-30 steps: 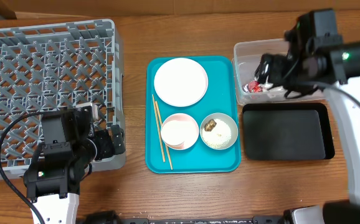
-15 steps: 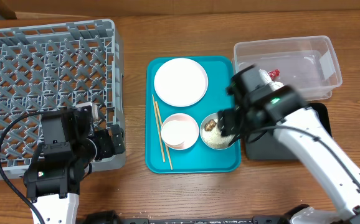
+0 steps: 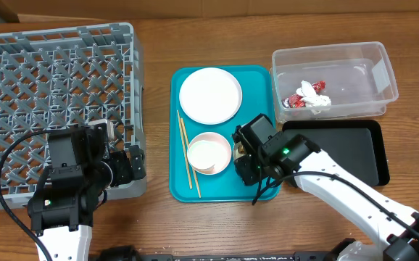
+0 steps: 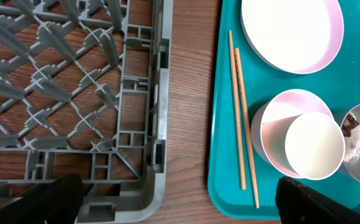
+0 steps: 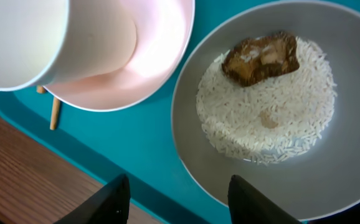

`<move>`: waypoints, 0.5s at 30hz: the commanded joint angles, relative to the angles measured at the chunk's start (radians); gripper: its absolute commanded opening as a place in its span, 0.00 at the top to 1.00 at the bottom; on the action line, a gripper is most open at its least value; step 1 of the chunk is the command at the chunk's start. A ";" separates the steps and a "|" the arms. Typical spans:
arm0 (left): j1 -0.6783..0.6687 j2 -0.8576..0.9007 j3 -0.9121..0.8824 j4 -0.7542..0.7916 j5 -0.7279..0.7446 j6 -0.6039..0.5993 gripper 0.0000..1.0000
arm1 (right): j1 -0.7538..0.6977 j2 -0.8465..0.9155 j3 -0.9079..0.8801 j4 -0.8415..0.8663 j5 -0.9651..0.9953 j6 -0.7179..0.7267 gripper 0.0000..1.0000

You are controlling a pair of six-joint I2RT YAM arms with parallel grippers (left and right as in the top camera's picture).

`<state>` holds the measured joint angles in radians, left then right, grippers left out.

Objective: Sort waste into correct bins and load items into the dishwasher
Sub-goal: 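Move the right gripper to the steel rice bowl and grip its rim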

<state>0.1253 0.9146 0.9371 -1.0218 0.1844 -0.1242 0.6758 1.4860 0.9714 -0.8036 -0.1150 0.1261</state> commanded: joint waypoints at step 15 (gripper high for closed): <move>0.005 0.001 0.021 0.001 0.015 0.016 0.00 | 0.006 0.097 -0.017 0.037 -0.035 -0.049 0.55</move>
<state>0.1253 0.9150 0.9371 -1.0218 0.1844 -0.1242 0.6762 1.5799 0.9585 -0.7742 -0.1352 0.0845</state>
